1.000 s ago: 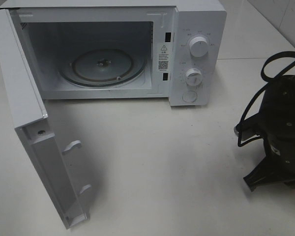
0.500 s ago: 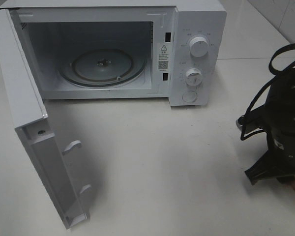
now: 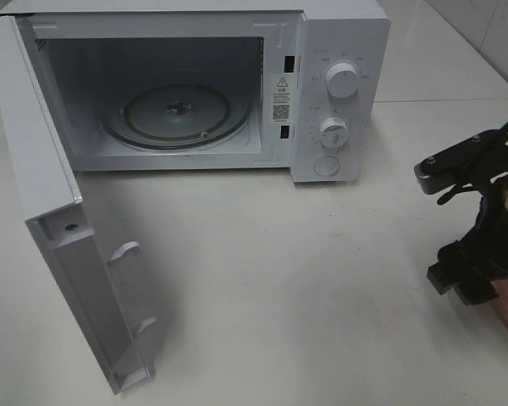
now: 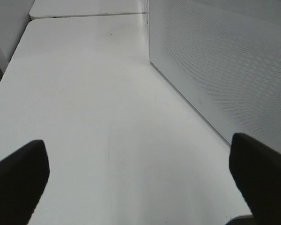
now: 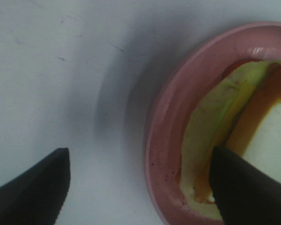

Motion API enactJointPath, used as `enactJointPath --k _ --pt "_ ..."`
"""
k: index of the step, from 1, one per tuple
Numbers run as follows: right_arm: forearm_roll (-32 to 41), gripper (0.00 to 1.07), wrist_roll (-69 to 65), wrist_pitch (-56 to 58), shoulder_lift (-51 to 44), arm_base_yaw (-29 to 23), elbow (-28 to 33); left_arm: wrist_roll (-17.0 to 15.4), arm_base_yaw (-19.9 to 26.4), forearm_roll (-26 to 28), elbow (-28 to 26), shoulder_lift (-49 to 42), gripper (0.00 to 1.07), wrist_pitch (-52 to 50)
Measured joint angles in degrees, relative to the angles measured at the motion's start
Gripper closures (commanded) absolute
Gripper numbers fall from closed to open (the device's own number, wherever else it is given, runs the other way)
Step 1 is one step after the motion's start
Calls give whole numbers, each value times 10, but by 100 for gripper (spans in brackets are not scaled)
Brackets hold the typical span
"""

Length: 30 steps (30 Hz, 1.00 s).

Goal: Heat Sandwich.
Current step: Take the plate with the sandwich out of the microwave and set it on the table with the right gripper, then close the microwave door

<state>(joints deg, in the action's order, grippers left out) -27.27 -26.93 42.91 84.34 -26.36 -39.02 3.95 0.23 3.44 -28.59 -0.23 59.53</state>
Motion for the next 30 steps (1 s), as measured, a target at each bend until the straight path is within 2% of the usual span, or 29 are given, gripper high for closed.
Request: enactJointPath --k 3,6,10,11,16,30 --pt "22 29 27 5 -26 0 0 0 0 0 0 0 5 0" --pt "97 29 109 16 -90 0 0 0 0 0 0 0 5 0" --pt "146 29 150 18 -125 0 0 0 0 0 0 0 5 0" --pt "178 29 176 18 -153 0 0 0 0 0 0 0 5 0" --pt "226 30 209 32 -218 0 0 0 0 0 0 0 5 0" --pt "235 30 219 123 -391 0 0 0 0 0 0 0 5 0"
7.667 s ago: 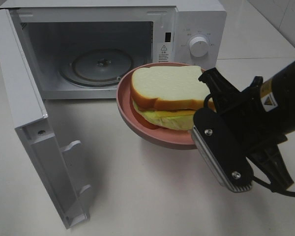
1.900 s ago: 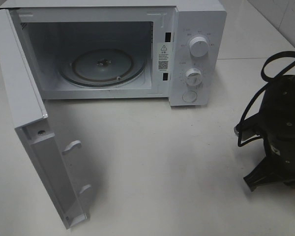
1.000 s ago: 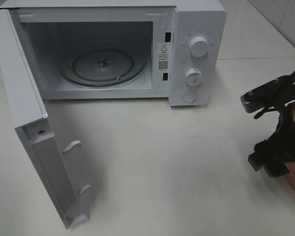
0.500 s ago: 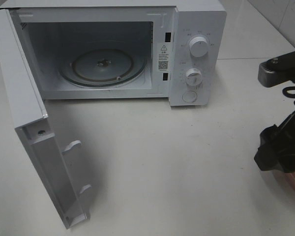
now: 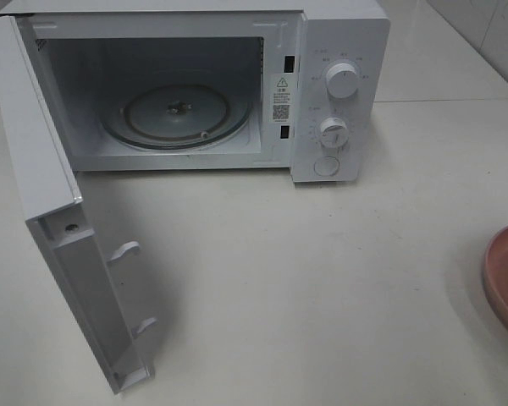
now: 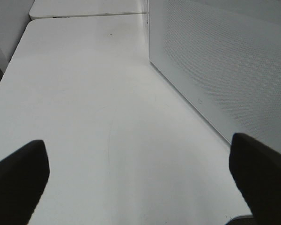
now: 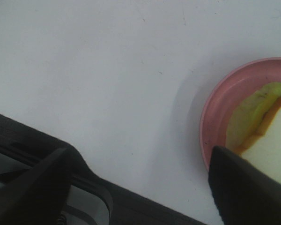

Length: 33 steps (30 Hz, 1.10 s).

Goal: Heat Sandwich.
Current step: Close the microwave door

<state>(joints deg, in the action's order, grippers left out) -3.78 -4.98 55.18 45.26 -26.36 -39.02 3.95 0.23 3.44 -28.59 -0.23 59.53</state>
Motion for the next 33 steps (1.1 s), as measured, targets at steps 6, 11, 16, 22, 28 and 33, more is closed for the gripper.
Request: enactJointPath --k 6,11,16,22,28,33 --pt "0 31 0 36 -58 0 0 0 0 0 0 0 5 0" --pt "0 31 0 65 -112 0 0 0 0 0 0 0 5 0" --pt "0 31 0 93 -174 0 0 0 0 0 0 0 5 0" --pt "0 31 0 109 -239 17 0 0 0 0 0 0 5 0" --pt "0 31 0 109 -296 58 1 0 0 0 0 0 5 0" --pt "0 31 0 107 -336 93 22 0 0 0 0 0 5 0"
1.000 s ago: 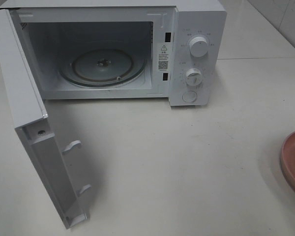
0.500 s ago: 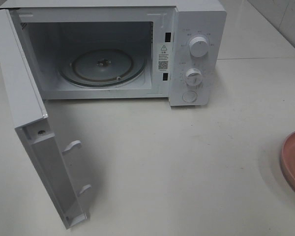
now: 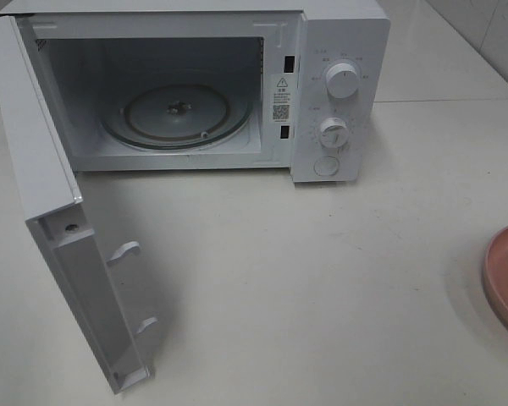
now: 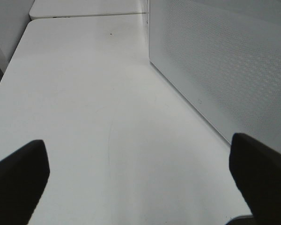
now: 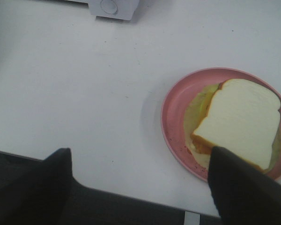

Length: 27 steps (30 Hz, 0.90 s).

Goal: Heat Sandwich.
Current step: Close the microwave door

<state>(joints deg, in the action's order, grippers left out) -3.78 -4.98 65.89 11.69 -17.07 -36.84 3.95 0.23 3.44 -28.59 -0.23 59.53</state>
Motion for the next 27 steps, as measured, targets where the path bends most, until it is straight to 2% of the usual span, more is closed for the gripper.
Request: enactJointPath --k 14,19,27 --pt "38 31 0 -53 -81 95 73 0 0 0 0 0 5 0" --pt "38 31 0 -63 -114 123 76 0 0 0 0 0 5 0" --pt "38 31 0 -63 -119 138 76 0 0 0 0 0 5 0"
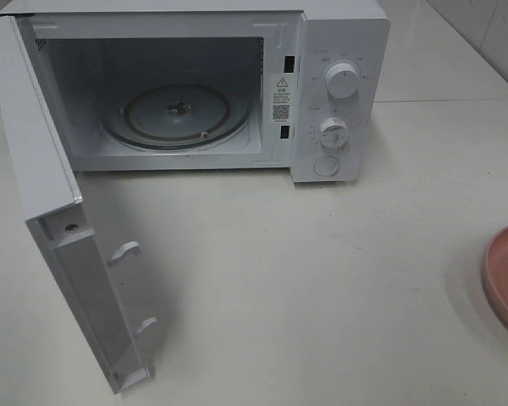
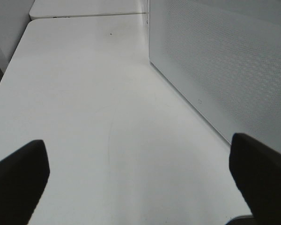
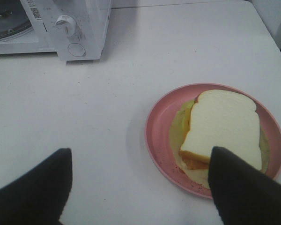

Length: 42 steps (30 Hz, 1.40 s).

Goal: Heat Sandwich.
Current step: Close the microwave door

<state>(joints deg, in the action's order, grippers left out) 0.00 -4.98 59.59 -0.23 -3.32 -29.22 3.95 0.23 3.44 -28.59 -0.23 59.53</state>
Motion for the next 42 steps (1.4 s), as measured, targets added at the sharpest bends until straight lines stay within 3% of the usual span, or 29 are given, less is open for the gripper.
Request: enactJointPath --k 42 --pt "0 31 0 0 0 0 0 0 0 0 0 0 5 0"
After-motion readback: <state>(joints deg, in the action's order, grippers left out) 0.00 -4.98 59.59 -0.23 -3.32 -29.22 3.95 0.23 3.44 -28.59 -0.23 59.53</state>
